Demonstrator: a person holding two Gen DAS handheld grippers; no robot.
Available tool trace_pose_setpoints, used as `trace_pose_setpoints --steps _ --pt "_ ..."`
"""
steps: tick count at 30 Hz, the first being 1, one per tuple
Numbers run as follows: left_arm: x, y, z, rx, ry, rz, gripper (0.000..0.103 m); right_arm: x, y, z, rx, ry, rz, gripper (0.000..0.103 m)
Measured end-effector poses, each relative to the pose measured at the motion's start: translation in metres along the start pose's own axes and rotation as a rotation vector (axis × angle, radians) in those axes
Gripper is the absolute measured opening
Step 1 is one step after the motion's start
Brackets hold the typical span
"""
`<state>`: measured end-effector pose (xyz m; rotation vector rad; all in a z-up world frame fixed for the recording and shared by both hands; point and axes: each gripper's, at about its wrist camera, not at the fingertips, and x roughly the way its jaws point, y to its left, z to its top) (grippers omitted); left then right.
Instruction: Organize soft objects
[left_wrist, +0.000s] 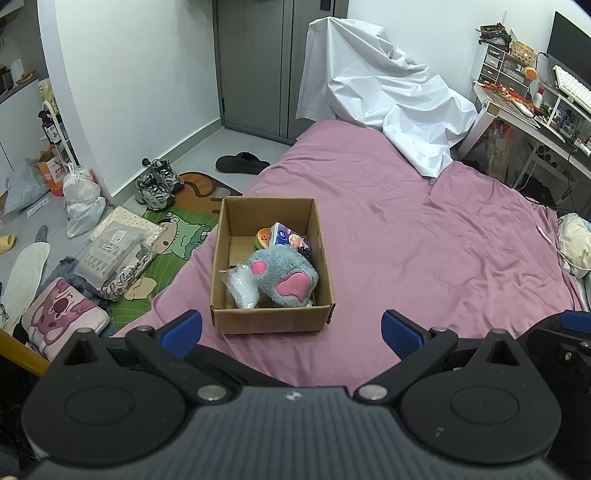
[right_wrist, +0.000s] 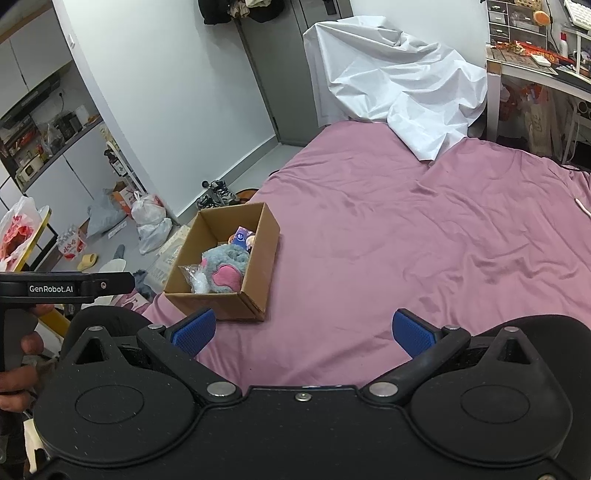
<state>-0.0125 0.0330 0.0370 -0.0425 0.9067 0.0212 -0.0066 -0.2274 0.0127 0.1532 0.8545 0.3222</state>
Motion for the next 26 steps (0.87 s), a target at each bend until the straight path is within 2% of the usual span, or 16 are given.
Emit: trace_pose_setpoints --steps 26 --pt "0.008 0.000 -0.007 0.003 -0.001 -0.019 0.102 0.010 0.007 0.001 -0.004 0.028 0.000 0.103"
